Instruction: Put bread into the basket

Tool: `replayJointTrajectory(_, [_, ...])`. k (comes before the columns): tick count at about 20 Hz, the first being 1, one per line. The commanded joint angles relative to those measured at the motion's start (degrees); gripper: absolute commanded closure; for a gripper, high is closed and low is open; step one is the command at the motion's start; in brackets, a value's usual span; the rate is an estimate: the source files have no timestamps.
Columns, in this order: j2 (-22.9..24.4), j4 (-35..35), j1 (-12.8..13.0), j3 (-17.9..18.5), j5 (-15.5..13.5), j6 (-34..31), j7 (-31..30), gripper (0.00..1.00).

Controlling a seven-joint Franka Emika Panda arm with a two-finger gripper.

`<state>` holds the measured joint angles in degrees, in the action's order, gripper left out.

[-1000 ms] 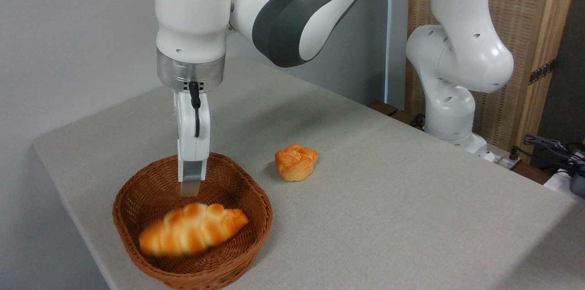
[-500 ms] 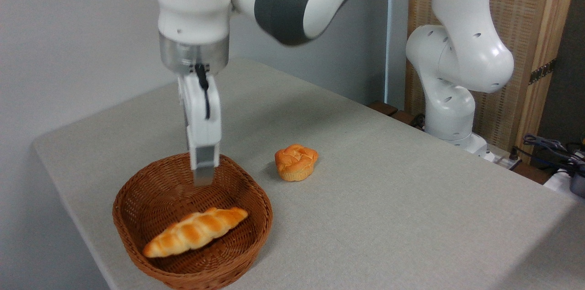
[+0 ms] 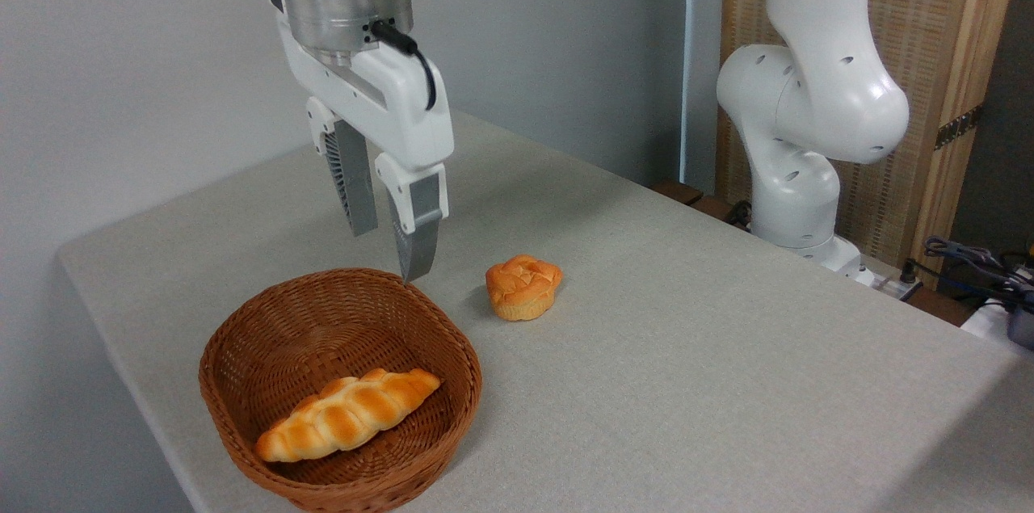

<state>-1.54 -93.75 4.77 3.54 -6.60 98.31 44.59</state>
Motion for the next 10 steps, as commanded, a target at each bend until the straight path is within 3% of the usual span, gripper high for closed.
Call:
replayJointTrajectory(1, [0.84,-0.03,-2.57,-4.24,3.59,-3.29,-7.93,0.00])
replayJointTrajectory(4, [2.16,-0.99,-2.66,-5.56,6.51,-3.82,-7.85,0.00])
replayJointTrajectory(10, [2.77,-1.17,-2.66,-5.38,6.51,-3.47,-7.32,0.00])
